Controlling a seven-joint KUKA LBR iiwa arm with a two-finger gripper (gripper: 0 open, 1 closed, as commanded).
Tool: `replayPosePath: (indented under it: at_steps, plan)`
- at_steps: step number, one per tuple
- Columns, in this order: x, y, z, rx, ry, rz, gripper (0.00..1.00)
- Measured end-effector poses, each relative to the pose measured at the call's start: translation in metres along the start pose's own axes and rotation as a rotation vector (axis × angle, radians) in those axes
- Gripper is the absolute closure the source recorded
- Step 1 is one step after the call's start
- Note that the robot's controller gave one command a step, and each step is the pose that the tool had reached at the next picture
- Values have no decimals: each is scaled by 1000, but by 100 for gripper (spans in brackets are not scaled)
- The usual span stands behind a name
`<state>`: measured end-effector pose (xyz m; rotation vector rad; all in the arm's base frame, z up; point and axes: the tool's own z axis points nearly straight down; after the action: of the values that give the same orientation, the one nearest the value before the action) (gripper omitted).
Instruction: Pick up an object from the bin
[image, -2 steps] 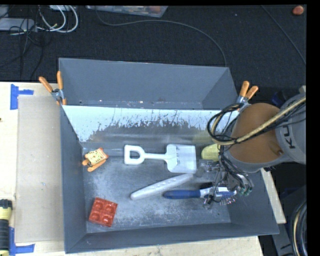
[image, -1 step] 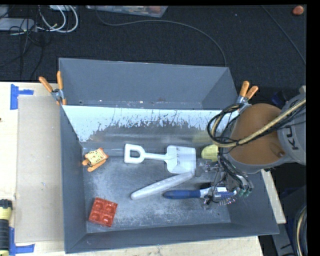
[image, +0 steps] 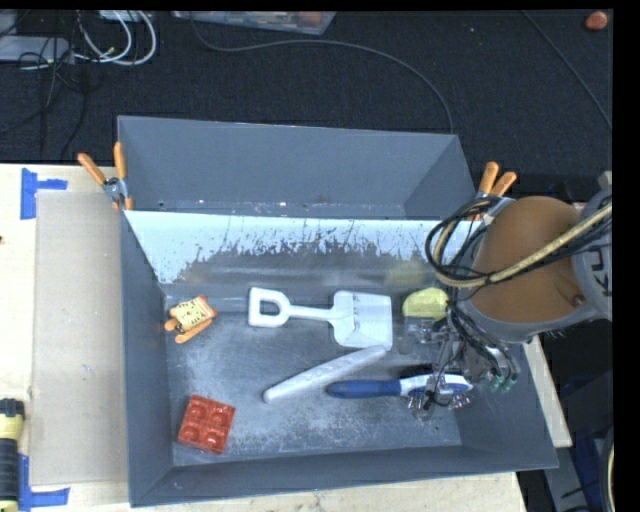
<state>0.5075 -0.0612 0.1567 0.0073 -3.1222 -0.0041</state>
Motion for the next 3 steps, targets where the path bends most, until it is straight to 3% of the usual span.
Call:
replayPosePath:
  at_steps: [1, 2, 3]
  plan:
    - [-22, -12, -62, -2, -17, 48, 0]
    - [-17, -17, -46, 0, -26, 58, 0]
    - [15, 24, -11, -1, -12, -106, 0]
